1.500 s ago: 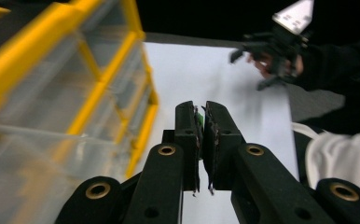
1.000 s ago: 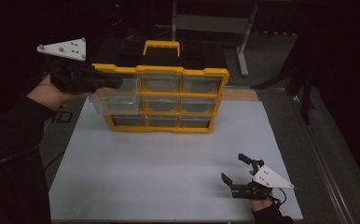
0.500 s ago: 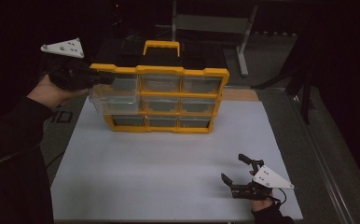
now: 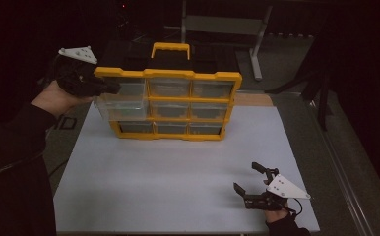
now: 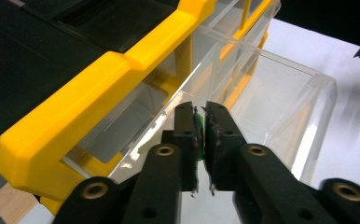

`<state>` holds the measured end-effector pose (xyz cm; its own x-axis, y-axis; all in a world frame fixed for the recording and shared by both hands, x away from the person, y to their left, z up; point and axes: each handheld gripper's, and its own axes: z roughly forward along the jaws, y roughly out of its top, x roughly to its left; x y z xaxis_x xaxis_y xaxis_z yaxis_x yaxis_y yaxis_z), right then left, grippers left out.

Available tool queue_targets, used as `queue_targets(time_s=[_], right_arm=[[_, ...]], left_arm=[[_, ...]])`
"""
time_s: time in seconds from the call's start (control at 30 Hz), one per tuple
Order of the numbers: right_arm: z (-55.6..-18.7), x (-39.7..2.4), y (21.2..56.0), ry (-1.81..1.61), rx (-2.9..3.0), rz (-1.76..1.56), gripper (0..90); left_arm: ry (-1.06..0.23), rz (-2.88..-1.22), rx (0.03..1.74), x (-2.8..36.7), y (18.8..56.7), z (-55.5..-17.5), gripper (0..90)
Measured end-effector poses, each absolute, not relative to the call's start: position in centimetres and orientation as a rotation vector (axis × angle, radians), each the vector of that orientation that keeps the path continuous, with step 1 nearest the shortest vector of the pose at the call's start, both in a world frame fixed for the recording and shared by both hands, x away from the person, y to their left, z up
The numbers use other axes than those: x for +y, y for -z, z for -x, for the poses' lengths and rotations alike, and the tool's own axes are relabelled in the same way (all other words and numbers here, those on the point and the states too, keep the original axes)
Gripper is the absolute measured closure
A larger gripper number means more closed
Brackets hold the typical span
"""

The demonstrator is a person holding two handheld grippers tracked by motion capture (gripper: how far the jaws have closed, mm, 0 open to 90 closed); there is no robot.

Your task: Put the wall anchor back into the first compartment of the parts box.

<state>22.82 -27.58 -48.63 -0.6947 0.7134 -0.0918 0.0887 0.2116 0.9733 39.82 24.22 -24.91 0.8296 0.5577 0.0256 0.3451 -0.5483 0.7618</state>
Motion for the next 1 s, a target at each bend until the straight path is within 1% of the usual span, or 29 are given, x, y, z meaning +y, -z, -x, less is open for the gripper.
queue_targets(time_s=[0.03, 0.1, 0.13, 0.2, 0.3, 0.4, 0.43, 0.47, 0.5, 0.53, 0.6, 0.63, 0.67, 0.83, 0.87, 0.9, 1.0], right_arm=[[-22.8, -27.6, 48.6, -1.513, 1.955, -0.737, 8.1], [-22.8, -27.5, 48.6, -1.514, 1.956, -0.737, 8.1], [-22.8, -27.5, 48.6, -1.513, 1.956, -0.737, 8.1], [-22.8, -27.5, 48.6, -1.512, 1.956, -0.739, 8.1], [-22.8, -27.6, 48.6, -1.513, 1.955, -0.738, 8.1], [-22.8, -27.6, 48.6, -1.513, 1.954, -0.740, 8.1], [-22.8, -27.6, 48.6, -1.512, 1.954, -0.741, 8.1], [-22.8, -27.6, 48.6, -1.513, 1.954, -0.737, 8.1], [-22.8, -27.6, 48.6, -1.513, 1.954, -0.737, 8.1], [-22.8, -27.6, 48.6, -1.514, 1.954, -0.737, 8.1], [-22.8, -27.6, 48.6, -1.514, 1.953, -0.740, 8.1], [-22.8, -27.6, 48.6, -1.515, 1.952, -0.740, 8.1], [-22.8, -27.6, 48.6, -1.512, 1.953, -0.739, 8.1], [-22.8, -27.6, 48.6, -1.513, 1.954, -0.737, 8.1], [-22.8, -27.6, 48.6, -1.512, 1.953, -0.739, 8.1], [-22.8, -27.6, 48.6, -1.514, 1.953, -0.739, 8.1], [-22.8, -27.6, 48.6, -1.513, 1.954, -0.738, 8.1]], left_arm=[[-0.342, -2.198, 0.656, 24.2, 24.9, -39.8, 70.0], [-0.342, -2.188, 0.657, 24.0, 24.8, -39.7, 65.3], [-0.348, -2.188, 0.661, 24.0, 24.7, -39.6, 59.3], [-0.346, -2.178, 0.661, 23.8, 24.5, -39.5, 52.8], [-0.362, -2.156, 0.671, 23.6, 24.3, -39.2, 40.4], [-0.368, -2.147, 0.678, 23.5, 24.2, -39.0, 25.7], [-0.368, -2.147, 0.678, 23.5, 24.2, -39.0, 25.7], [-0.379, -2.134, 0.691, 23.4, 24.1, -38.7, 17.0], [-0.373, -2.106, 0.690, 23.5, 23.9, -38.3, 13.4], [-0.366, -2.092, 0.691, 23.6, 23.8, -38.1, 12.1], [-0.358, -2.080, 0.690, 23.7, 23.8, -37.9, 3.9], [-0.330, -2.064, 0.688, 24.0, 23.8, -37.7, 3.9], [-0.322, -2.054, 0.675, 24.2, 23.7, -37.4, 0.0], [-0.344, -2.032, 0.661, 24.5, 23.6, -36.5, 0.0], [-0.385, -1.995, 0.652, 25.0, 23.7, -35.2, 0.0], [-0.403, -1.983, 0.648, 25.2, 23.8, -34.8, 0.0], [-0.430, -1.983, 0.640, 25.3, 24.3, -33.7, 0.0]])
